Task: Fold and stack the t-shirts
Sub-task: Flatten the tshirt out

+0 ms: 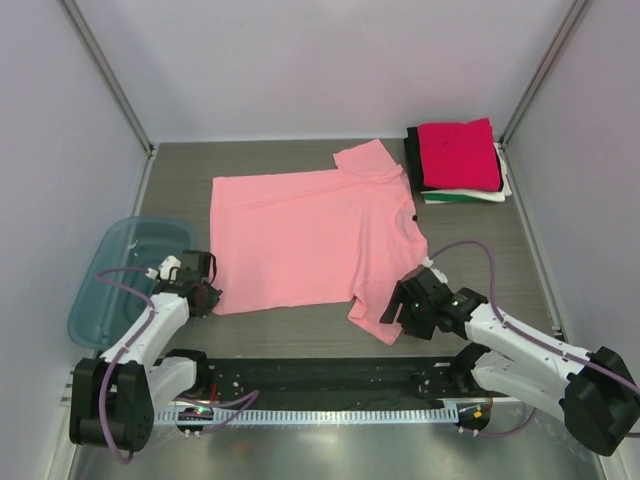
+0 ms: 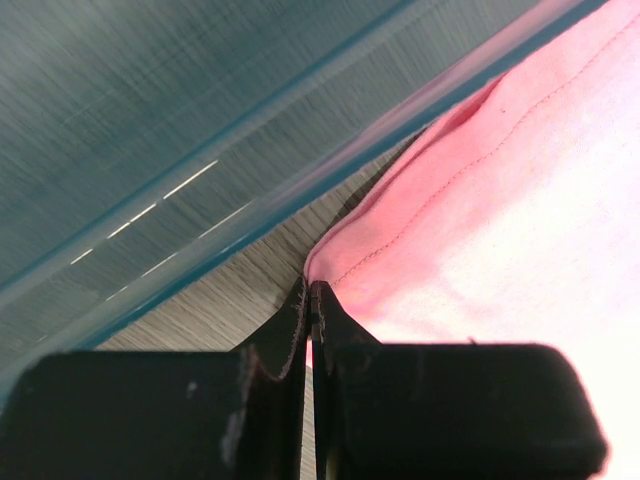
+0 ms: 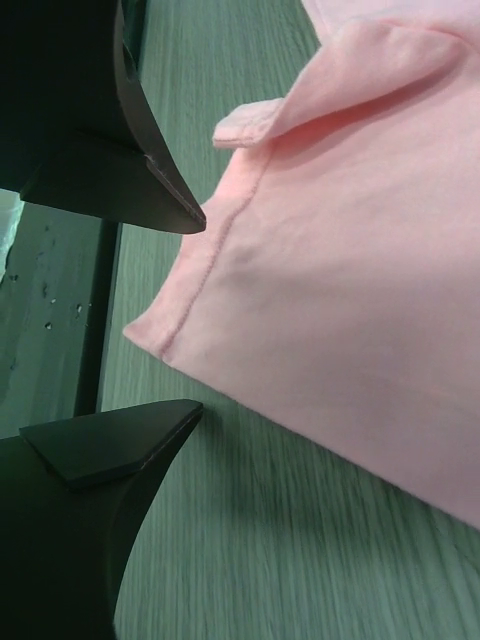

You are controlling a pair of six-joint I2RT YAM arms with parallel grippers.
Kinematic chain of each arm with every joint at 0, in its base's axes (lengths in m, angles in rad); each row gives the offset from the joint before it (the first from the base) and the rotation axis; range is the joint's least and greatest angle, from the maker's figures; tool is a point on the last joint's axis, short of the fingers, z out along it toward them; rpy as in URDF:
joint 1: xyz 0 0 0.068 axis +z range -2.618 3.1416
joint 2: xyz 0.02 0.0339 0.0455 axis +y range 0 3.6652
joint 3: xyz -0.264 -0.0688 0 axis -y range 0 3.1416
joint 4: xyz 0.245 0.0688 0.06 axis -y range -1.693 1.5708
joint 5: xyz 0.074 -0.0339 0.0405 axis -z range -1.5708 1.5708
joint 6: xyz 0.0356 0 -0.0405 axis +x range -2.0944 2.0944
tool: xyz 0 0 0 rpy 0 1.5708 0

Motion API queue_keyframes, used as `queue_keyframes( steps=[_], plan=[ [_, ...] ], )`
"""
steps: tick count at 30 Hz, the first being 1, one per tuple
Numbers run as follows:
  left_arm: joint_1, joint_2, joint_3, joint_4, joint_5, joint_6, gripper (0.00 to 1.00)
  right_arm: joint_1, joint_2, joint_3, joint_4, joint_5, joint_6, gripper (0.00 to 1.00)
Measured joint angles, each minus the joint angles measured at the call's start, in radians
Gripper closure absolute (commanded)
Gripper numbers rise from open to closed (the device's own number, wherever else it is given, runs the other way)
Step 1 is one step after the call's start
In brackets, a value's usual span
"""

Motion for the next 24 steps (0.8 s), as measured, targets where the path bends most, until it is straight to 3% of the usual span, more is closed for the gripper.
queue_keyframes(
  steps=[6, 10, 19, 24],
  plan=[
    [0.000, -0.006, -0.005, 0.004, 0.001, 0.000, 1.00, 0.090, -0.001, -0.011, 0.020, 0.015, 0.063, 0.38],
    [0.000, -0.008, -0.006, 0.007, 0.002, 0.003, 1.00, 0.114, -0.011, -0.034, 0.037, 0.021, 0.093, 0.63],
    [0.000, -0.011, -0.009, 0.013, 0.003, 0.005, 1.00, 0.117, -0.015, -0.063, 0.062, 0.030, 0.111, 0.99],
    [0.000, -0.016, -0.010, 0.012, 0.008, 0.010, 1.00, 0.120, -0.066, -0.078, 0.039, 0.045, 0.113, 0.99]
  ],
)
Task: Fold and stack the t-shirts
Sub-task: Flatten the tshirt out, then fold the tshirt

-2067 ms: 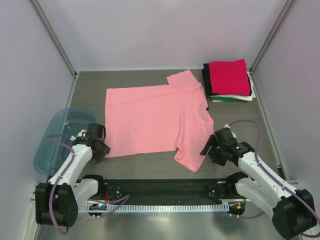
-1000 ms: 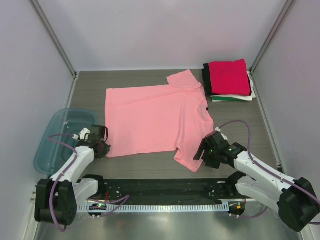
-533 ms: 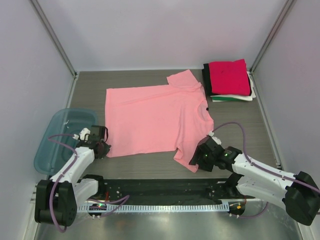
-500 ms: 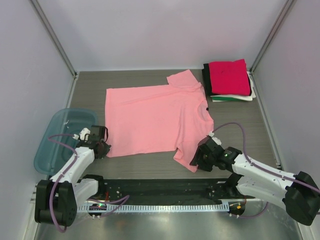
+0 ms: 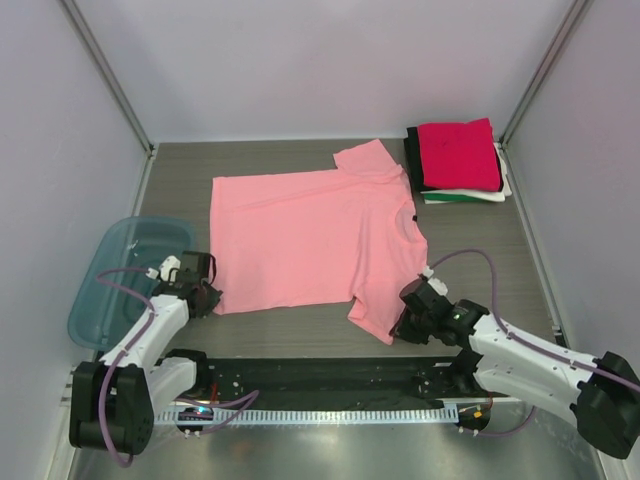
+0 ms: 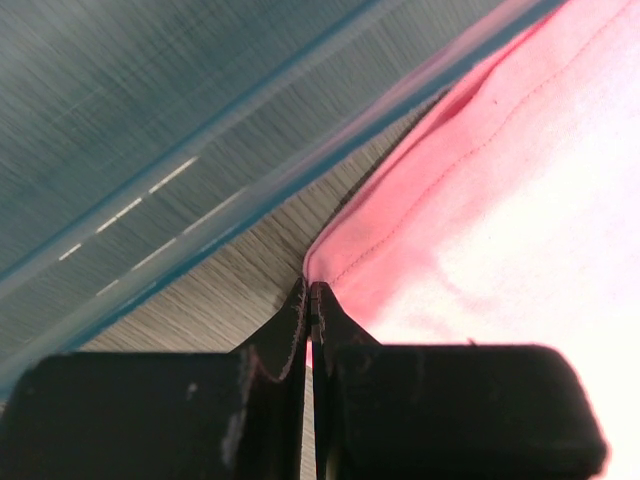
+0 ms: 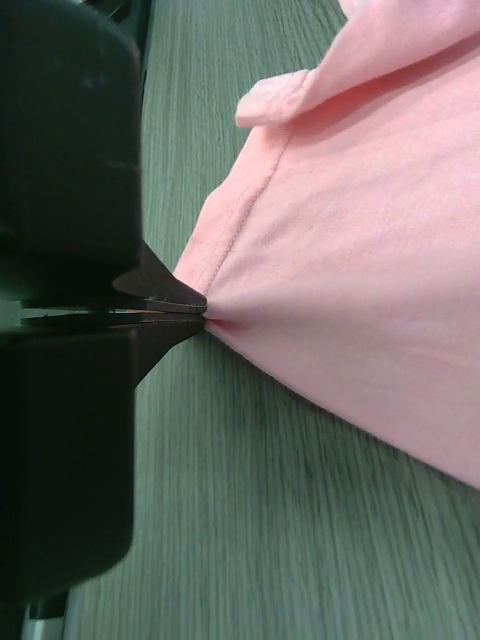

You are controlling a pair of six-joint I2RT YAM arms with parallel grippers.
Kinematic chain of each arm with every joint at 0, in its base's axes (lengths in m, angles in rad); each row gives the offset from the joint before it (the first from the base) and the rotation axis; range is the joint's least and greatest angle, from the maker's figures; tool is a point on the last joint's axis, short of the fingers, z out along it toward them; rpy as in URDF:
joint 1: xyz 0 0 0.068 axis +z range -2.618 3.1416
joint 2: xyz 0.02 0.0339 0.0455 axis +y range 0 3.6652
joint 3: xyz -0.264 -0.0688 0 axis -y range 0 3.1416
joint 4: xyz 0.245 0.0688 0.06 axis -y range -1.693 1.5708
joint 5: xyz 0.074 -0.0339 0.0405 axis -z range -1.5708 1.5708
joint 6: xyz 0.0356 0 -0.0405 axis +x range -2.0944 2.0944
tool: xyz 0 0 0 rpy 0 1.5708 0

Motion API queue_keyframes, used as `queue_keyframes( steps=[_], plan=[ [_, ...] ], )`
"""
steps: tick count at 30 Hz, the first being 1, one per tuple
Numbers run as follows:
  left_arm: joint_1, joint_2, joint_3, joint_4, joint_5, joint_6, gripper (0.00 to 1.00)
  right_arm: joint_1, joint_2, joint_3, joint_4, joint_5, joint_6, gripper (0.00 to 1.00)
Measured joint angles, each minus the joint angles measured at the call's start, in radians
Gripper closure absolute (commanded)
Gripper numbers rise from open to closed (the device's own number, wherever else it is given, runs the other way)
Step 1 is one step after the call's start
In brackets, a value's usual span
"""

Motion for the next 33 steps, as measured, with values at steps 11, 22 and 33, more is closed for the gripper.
queue_keyframes(
  steps=[11, 22, 33],
  plan=[
    [-0.011, -0.156, 0.077, -0.151, 0.042, 0.002, 1.00, 0.001, -0.193, 0.216, -0.342, 0.152, 0.025, 0.99],
    [-0.013, -0.180, 0.264, -0.279, 0.043, -0.014, 1.00, 0.001, -0.111, 0.454, -0.496, 0.320, -0.006, 0.99],
    [0.000, 0.039, 0.469, -0.284, 0.021, 0.041, 1.00, -0.159, 0.259, 0.761, -0.406, 0.368, -0.225, 0.99]
  ],
)
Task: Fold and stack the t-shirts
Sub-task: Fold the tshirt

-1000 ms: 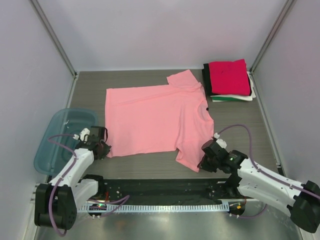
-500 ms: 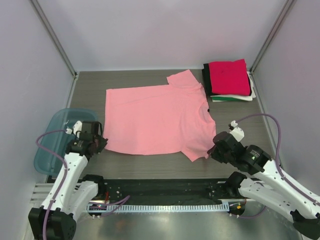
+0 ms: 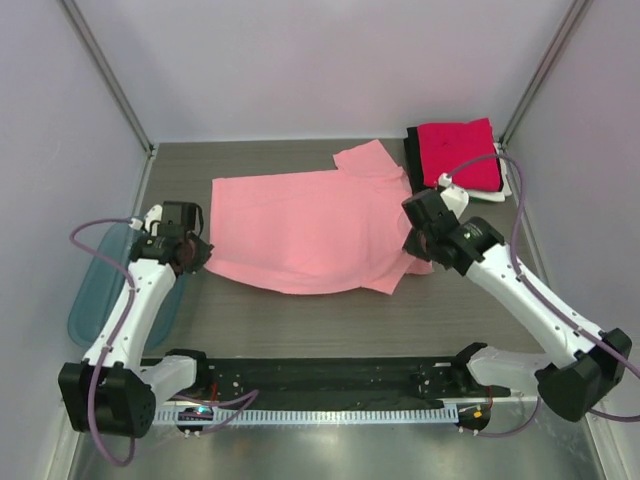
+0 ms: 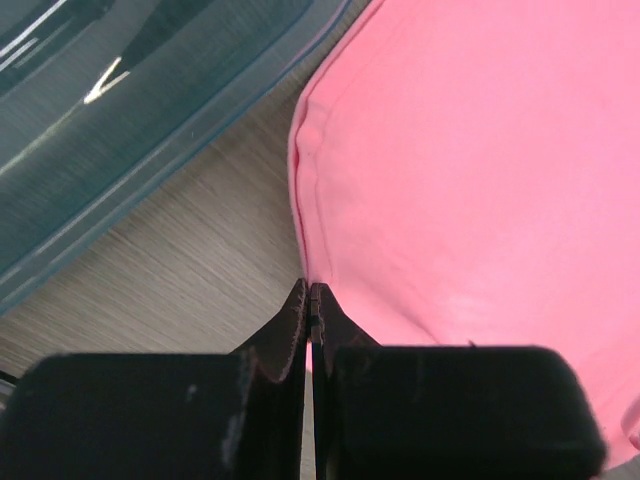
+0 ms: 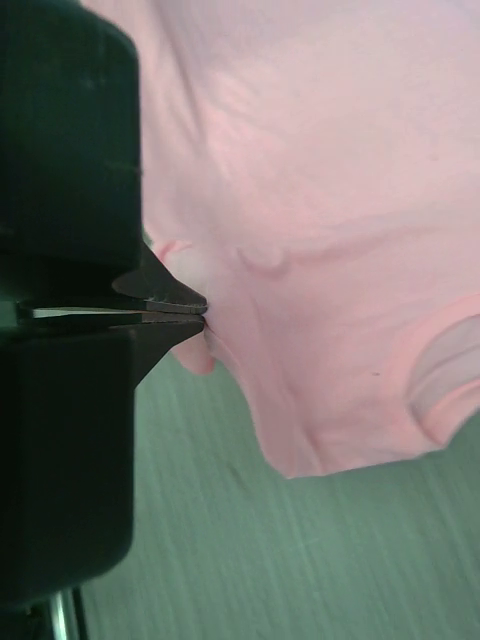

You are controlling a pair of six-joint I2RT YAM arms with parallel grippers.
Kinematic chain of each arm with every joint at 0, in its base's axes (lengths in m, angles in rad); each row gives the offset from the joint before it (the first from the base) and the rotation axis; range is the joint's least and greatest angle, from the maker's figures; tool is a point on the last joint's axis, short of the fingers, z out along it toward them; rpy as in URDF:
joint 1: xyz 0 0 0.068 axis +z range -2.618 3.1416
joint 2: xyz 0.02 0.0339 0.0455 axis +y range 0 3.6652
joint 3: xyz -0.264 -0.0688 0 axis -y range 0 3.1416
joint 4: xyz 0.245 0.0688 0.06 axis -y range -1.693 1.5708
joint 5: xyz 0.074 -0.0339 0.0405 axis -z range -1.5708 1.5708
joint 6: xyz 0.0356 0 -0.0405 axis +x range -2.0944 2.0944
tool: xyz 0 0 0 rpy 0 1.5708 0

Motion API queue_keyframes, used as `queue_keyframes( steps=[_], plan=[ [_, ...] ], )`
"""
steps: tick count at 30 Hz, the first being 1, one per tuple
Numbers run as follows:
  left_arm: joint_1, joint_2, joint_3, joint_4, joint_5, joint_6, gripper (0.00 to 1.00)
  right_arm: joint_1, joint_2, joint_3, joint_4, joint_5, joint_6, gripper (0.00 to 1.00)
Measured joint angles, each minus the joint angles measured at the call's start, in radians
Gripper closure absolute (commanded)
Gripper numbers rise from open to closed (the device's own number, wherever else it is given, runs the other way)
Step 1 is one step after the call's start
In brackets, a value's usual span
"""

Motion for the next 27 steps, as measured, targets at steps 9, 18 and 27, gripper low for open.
queue_keyframes(
  steps=[9, 18, 27],
  plan=[
    [0.073, 0.312, 0.177, 0.054, -0.003, 0.109, 1.00, -0.138, 0.341, 0.319, 0.089, -0.040, -0.194, 0.99],
    [0.110, 0.567, 0.313, 0.074, 0.021, 0.160, 1.00, -0.243, 0.672, 0.573, 0.119, -0.077, -0.304, 0.99],
    [0.145, 0.778, 0.495, 0.061, 0.045, 0.192, 0.88, -0.310, 0.895, 0.797, 0.109, -0.097, -0.355, 0.75]
  ],
)
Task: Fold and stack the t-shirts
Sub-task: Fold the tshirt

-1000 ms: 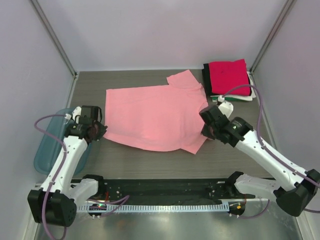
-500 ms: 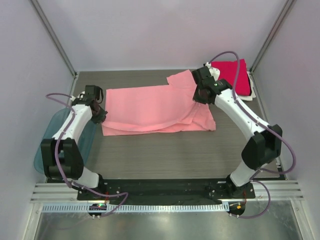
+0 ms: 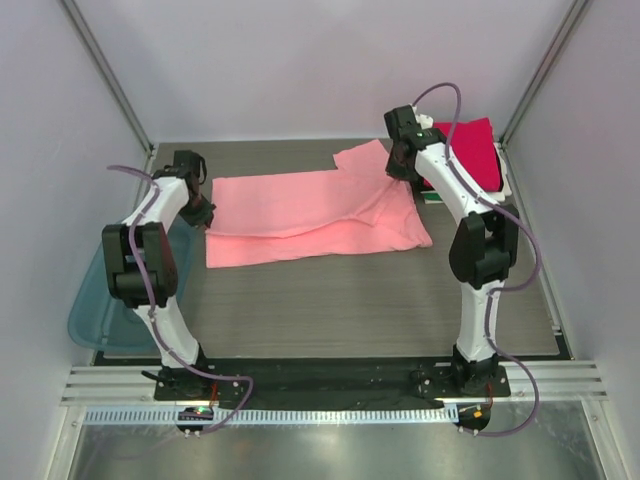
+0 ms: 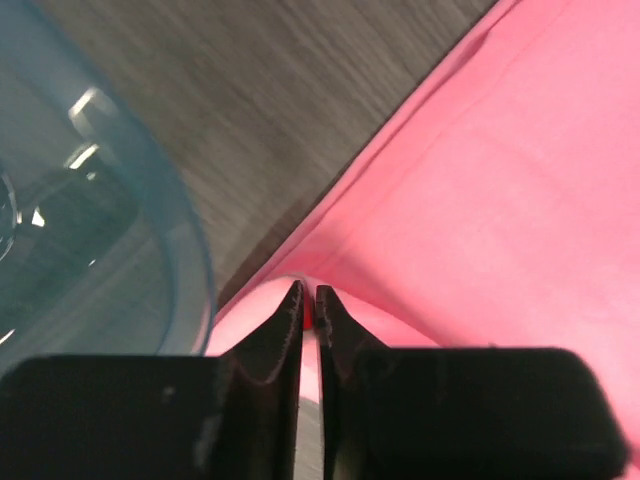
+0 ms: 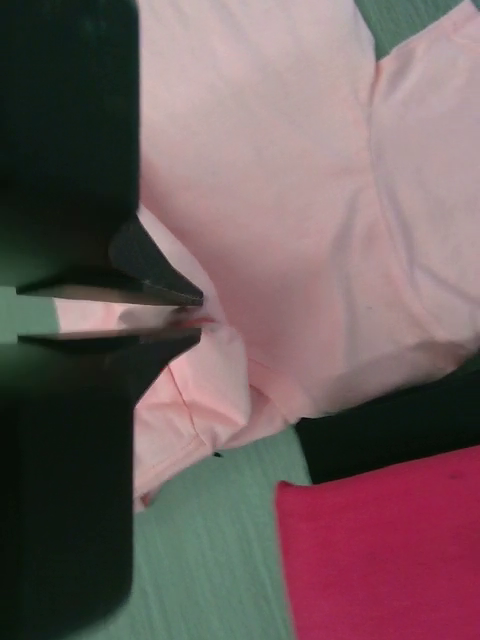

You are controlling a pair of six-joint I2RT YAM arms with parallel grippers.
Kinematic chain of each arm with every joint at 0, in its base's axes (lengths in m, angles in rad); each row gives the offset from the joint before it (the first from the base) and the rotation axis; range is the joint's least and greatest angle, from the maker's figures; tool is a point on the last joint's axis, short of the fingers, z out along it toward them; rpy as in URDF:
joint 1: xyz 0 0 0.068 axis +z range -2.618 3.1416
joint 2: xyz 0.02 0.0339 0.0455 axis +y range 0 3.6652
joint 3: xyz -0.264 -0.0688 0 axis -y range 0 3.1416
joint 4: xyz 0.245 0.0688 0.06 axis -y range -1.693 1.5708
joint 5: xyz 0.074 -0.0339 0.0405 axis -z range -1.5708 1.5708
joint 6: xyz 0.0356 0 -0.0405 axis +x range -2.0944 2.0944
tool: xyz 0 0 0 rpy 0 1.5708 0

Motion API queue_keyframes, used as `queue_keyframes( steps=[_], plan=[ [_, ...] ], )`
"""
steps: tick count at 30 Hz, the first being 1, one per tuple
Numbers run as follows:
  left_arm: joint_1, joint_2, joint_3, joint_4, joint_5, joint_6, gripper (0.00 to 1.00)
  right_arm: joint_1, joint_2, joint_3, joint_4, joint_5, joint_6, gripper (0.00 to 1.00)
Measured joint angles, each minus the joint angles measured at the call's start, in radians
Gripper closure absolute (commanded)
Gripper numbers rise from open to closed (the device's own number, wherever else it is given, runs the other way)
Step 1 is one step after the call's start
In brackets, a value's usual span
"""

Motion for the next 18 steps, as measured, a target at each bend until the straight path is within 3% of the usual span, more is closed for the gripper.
queue_keyframes(
  steps=[3, 4, 5, 7, 9, 15, 18],
  plan=[
    [0.004, 0.102, 0.121, -0.047, 0.036, 0.016, 0.76, -0.018, 0.113, 0.153, -0.039, -0.006, -0.011, 0.42],
    [0.005, 0.132, 0.165, -0.061, 0.051, 0.020, 0.69, -0.024, 0.156, 0.216, -0.051, -0.011, -0.016, 0.39],
    [0.006, 0.149, 0.196, -0.071, 0.065, 0.022, 0.53, -0.031, 0.197, 0.282, -0.078, -0.020, -0.027, 0.37],
    [0.008, 0.150, 0.225, -0.085, 0.092, 0.029, 0.40, -0.043, 0.232, 0.348, -0.095, -0.029, -0.040, 0.33],
    [0.009, 0.106, 0.214, -0.100, 0.109, 0.031, 0.36, -0.050, 0.208, 0.327, -0.110, -0.033, -0.047, 0.34],
    [0.009, -0.196, 0.001, -0.080, 0.139, 0.022, 0.36, -0.070, -0.227, -0.277, 0.012, -0.117, -0.047, 0.38],
    [0.008, -0.343, -0.157, -0.052, 0.151, 0.010, 0.36, -0.087, -0.401, -0.492, 0.068, -0.179, -0.044, 0.39]
  ],
)
